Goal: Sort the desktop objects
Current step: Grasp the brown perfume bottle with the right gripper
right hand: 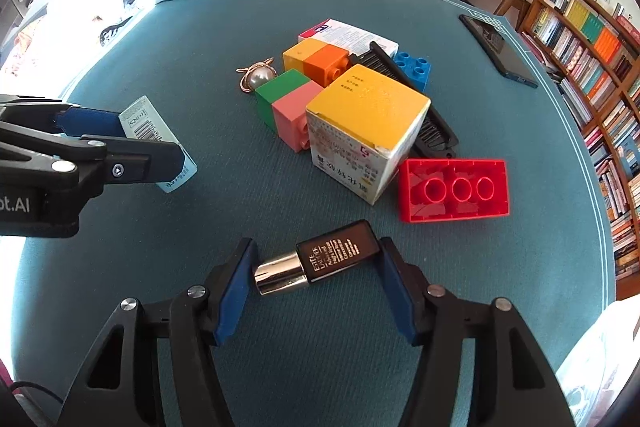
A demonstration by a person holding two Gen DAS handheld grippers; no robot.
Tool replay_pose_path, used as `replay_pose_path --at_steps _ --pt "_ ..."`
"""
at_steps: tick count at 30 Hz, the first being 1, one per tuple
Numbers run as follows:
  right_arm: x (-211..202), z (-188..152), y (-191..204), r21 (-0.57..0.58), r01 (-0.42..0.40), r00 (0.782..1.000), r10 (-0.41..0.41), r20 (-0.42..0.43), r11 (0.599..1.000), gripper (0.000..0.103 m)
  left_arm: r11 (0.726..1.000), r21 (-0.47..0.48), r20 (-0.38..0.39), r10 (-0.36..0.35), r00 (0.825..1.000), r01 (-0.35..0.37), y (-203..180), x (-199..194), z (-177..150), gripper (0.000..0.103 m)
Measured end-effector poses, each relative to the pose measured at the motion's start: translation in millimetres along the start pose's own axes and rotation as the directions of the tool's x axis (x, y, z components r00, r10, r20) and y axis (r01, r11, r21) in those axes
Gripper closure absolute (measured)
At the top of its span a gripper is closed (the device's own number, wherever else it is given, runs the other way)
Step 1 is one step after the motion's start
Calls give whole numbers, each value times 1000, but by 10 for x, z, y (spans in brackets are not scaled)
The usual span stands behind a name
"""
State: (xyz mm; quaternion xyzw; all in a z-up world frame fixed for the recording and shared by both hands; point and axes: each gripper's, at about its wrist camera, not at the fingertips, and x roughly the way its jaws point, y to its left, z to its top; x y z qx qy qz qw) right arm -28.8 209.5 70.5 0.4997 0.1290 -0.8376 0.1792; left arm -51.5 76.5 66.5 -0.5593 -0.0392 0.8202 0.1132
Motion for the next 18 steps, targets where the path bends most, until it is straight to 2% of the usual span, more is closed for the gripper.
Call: replay_pose_path --at_steps 8,18 --pt "-404 -240 -196 140 -47 998 43 34 989 38 999 43 3 -17 1000 17 -259 -51 -40 33" --pt "-893 -515 -629 289 -2 996 -24 84 957 38 993 114 17 -42 999 40 -735 -167 -99 33"
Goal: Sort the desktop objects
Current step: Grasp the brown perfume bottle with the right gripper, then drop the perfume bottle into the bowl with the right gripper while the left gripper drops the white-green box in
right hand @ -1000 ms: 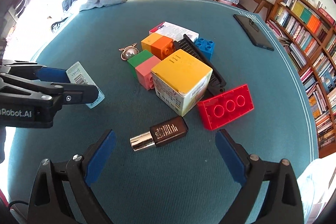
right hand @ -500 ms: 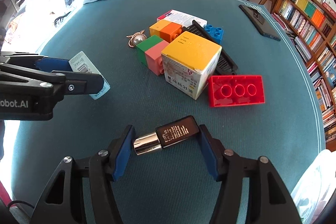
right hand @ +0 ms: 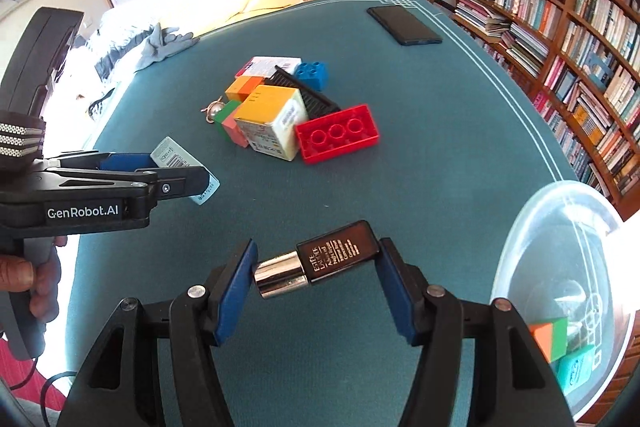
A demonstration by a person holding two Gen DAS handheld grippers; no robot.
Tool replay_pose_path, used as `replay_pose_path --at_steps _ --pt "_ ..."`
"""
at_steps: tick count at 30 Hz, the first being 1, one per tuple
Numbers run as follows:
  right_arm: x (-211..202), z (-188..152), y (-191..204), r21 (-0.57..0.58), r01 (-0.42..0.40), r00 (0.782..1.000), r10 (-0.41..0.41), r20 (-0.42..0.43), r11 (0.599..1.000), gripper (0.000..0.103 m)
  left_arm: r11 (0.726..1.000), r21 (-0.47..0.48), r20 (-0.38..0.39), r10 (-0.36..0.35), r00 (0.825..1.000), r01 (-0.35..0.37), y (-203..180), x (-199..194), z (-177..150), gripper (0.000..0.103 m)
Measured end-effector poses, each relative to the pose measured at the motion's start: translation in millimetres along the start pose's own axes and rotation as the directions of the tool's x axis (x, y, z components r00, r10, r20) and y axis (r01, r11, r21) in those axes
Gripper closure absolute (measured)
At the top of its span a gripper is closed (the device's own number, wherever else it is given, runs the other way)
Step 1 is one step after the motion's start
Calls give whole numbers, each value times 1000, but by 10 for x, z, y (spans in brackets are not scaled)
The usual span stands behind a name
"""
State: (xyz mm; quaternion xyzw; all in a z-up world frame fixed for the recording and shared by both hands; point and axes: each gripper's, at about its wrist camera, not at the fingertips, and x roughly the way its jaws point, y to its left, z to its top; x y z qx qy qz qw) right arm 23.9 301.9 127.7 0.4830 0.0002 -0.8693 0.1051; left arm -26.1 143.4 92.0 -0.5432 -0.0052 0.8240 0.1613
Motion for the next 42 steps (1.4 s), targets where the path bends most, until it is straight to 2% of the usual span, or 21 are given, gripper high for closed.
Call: replay_pose_path --at_steps 12,23,30,33,34,40,42 --pt "-453 -275 -722 157 102 992 -112 57 982 38 993 107 2 -57 998 56 -757 -11 -25 33" --pt "-785 -662 -1372 246 177 978 -198 61 953 38 969 217 13 -125 992 119 -1565 -7 -44 33" --pt "-840 -882 -1631 306 168 982 -186 32 937 37 948 285 15 -154 988 143 -1964 -13 -26 33" --pt "-901 -931 -1706 327 156 982 -181 46 932 25 939 308 15 -163 987 150 -2118 -13 2 33" --pt "-920 -929 -1717 327 155 982 -182 53 932 24 937 315 13 -163 986 151 -2163 -13 13 33" --pt "-984 -906 -1752 325 158 979 -192 75 932 23 924 339 -12 -182 983 175 -2364 11 72 32" --pt "-1002 -914 -1768 325 162 977 -197 76 932 23 921 339 -13 -197 980 190 -2415 10 86 28"
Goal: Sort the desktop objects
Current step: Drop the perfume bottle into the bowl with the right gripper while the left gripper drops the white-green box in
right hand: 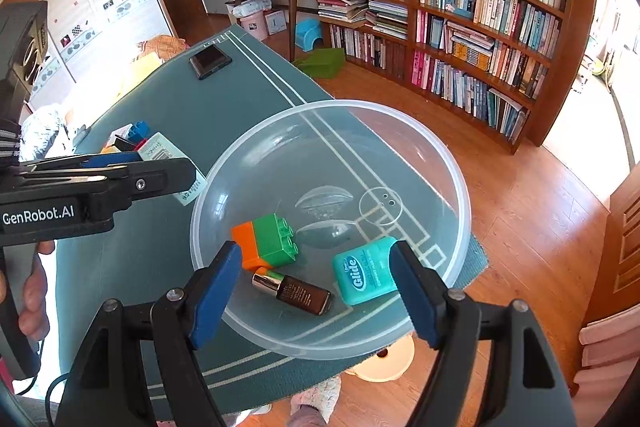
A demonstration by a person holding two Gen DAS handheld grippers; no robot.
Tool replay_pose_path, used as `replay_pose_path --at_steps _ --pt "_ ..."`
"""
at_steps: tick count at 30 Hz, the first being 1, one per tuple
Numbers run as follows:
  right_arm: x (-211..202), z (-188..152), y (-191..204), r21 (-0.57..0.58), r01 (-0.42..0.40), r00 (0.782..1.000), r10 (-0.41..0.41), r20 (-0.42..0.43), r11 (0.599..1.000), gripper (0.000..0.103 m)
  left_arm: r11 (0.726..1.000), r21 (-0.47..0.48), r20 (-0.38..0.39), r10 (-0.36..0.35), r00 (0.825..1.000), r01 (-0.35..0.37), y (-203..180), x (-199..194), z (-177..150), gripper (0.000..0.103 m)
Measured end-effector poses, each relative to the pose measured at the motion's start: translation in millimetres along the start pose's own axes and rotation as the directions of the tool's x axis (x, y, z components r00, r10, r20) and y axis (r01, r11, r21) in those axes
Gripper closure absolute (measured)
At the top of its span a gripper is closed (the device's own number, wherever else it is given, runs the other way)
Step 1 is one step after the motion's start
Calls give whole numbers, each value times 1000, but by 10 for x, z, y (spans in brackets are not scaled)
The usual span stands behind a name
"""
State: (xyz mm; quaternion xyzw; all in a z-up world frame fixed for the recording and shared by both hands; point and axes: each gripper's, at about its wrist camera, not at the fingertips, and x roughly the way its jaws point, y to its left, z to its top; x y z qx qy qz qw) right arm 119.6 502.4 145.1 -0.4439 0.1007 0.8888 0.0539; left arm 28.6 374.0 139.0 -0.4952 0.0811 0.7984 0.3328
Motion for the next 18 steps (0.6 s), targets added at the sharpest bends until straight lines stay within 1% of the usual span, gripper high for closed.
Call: replay_pose_path --at_steps 2,3,6,12,18 --pt "-13 -3 -29 0 3 1000 -3 3 1000 23 1000 -2 15 -6 1000 6 -36 -11 22 23" --pt "-15 -2 -39 0 4 1000 -4 4 1000 23 1000 -1 23 -7 1000 7 -45 -22 29 22" --pt "-13 -3 -66 0 7 1000 -7 2 1000 23 1000 6 26 -3 1000 3 -69 -15 44 22" --pt "18 9 -69 -2 -5 1000 5 -6 1000 23 1000 -6 7 19 1000 -19 -29 23 -7 22" --pt "88 52 79 -41 -34 999 34 -12 999 23 996 -76 11 56 998 -55 201 -68 -91 22"
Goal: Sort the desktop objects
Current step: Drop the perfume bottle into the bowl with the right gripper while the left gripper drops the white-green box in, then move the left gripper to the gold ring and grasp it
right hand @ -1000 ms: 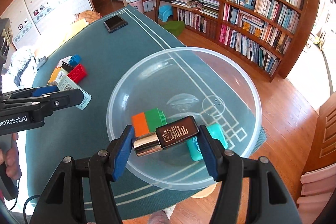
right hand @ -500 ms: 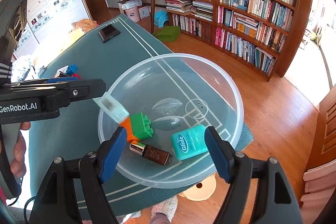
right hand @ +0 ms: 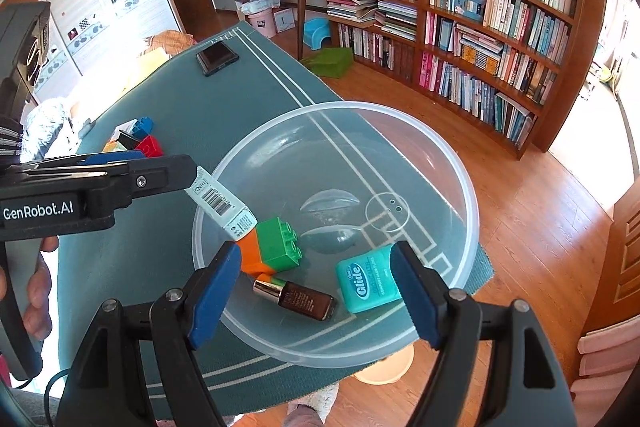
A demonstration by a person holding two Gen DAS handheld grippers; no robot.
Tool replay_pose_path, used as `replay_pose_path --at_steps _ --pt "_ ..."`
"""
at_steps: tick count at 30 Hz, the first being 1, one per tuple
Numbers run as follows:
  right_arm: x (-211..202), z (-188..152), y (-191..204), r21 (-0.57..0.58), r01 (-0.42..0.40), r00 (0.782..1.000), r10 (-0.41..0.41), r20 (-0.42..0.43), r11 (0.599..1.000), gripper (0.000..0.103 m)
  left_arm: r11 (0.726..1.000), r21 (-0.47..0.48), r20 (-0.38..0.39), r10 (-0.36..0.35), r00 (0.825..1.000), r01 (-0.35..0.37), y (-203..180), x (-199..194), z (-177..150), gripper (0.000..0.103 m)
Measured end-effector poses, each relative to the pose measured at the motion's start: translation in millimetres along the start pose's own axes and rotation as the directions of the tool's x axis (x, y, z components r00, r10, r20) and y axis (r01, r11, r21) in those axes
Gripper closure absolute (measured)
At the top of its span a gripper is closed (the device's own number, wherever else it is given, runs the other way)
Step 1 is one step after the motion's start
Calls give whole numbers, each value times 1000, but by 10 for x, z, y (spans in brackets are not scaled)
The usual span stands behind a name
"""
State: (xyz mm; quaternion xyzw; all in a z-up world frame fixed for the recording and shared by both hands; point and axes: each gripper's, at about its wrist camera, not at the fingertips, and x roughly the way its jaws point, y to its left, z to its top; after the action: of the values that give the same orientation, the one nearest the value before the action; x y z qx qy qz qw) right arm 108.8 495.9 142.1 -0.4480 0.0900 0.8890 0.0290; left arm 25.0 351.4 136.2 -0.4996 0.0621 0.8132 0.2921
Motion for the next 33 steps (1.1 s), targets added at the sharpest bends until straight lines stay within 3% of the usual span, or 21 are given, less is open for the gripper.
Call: replay_pose_path --at_steps 12,17,24,33 --pt "295 237 469 -130 -60 998 59 -14 990 21 990 -116 -4 77 997 -77 513 -144 -141 22" --pt "527 320 594 -195 -34 999 25 -47 980 21 983 -157 -11 100 995 -100 726 -173 -193 22" --pt "591 458 378 -91 107 993 -110 -36 990 21 972 -200 -39 117 992 -122 964 -168 -293 22" --pt "480 507 623 -107 77 997 -78 -1 991 21 958 -251 -69 126 990 -139 1271 -131 -340 22"
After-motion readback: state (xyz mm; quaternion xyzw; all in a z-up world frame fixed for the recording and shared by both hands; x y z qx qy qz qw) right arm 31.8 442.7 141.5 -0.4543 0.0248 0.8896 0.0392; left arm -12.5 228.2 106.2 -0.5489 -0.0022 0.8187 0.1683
